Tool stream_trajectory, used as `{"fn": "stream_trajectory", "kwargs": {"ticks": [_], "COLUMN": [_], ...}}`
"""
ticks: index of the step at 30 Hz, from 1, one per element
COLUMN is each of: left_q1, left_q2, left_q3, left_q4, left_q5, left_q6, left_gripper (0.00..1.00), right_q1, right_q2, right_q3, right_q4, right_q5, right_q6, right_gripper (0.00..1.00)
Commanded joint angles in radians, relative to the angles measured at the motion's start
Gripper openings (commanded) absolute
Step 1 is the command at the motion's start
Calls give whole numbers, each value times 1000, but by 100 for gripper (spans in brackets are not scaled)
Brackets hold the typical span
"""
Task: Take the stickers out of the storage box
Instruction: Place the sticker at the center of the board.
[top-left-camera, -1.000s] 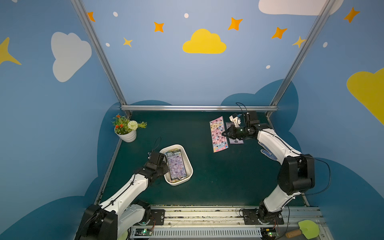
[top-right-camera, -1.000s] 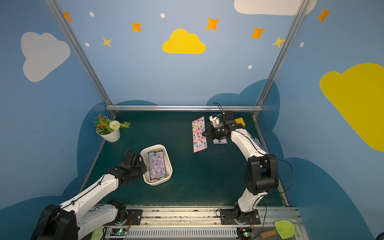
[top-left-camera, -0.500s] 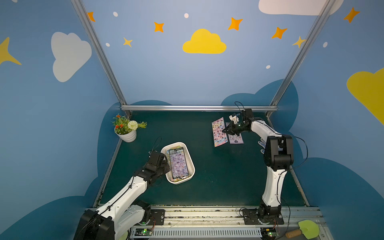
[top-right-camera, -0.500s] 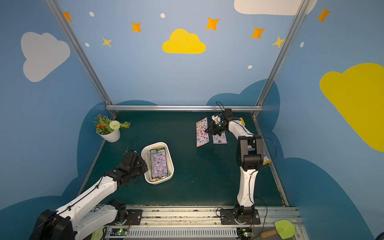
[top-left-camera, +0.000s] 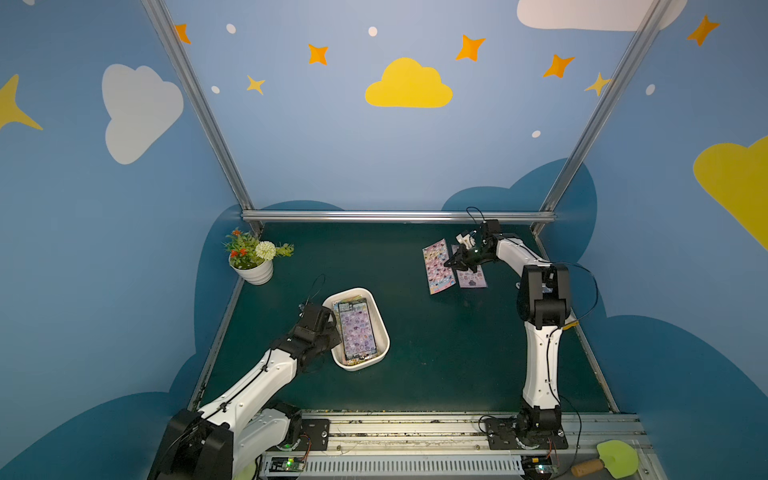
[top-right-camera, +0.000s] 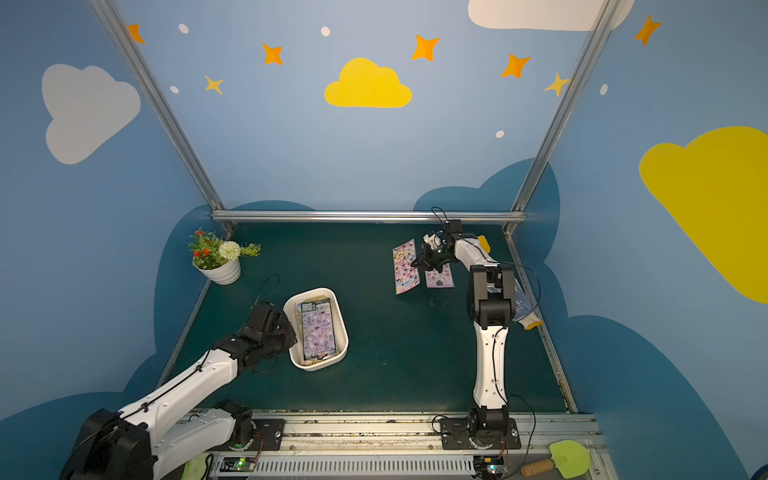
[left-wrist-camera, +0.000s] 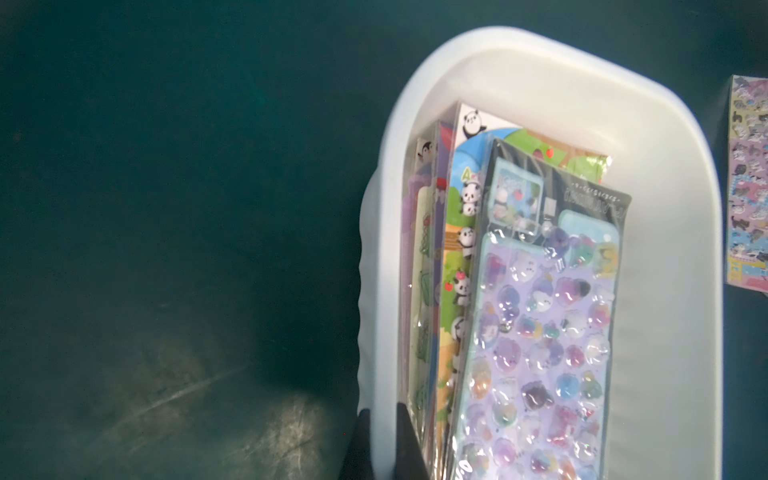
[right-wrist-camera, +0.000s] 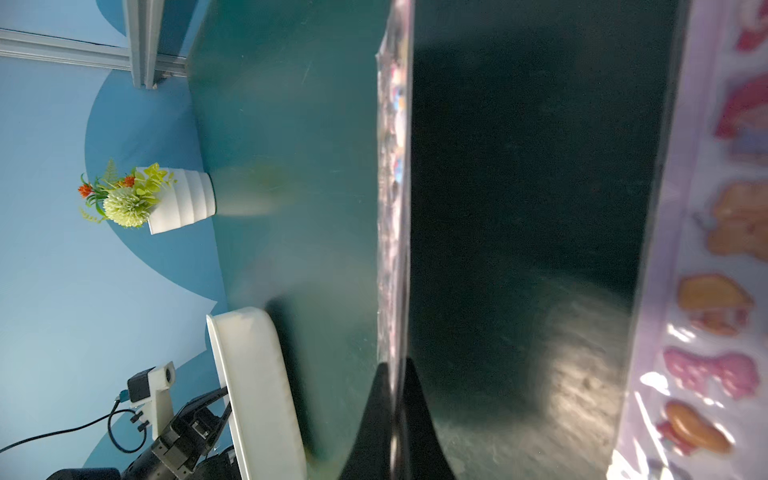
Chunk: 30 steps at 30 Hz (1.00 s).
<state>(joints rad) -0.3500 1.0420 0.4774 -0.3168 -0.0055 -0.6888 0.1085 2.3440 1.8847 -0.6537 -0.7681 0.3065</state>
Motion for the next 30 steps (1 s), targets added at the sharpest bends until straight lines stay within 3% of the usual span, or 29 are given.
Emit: {"fn": "stream_trajectory", "kwargs": {"ticks": [1,24,30], "left_q1": [-2,-10,-10], "left_q2": [9,111,107], "left_q3": [28,72,75], "left_q4": [45,47,44], "left_q5": [6,13,10], "left_q6": [0,10,12], "left_gripper": [3,4,4], "right_q1": [-16,-47,-53], "right_q2": [30,135,138], "right_q3": [33,79,88], "right_q4": [-16,34,26], "right_q5": [-3,-24,-16], "right_q6": [-10,41,40], "right_gripper": [0,0,9]}}
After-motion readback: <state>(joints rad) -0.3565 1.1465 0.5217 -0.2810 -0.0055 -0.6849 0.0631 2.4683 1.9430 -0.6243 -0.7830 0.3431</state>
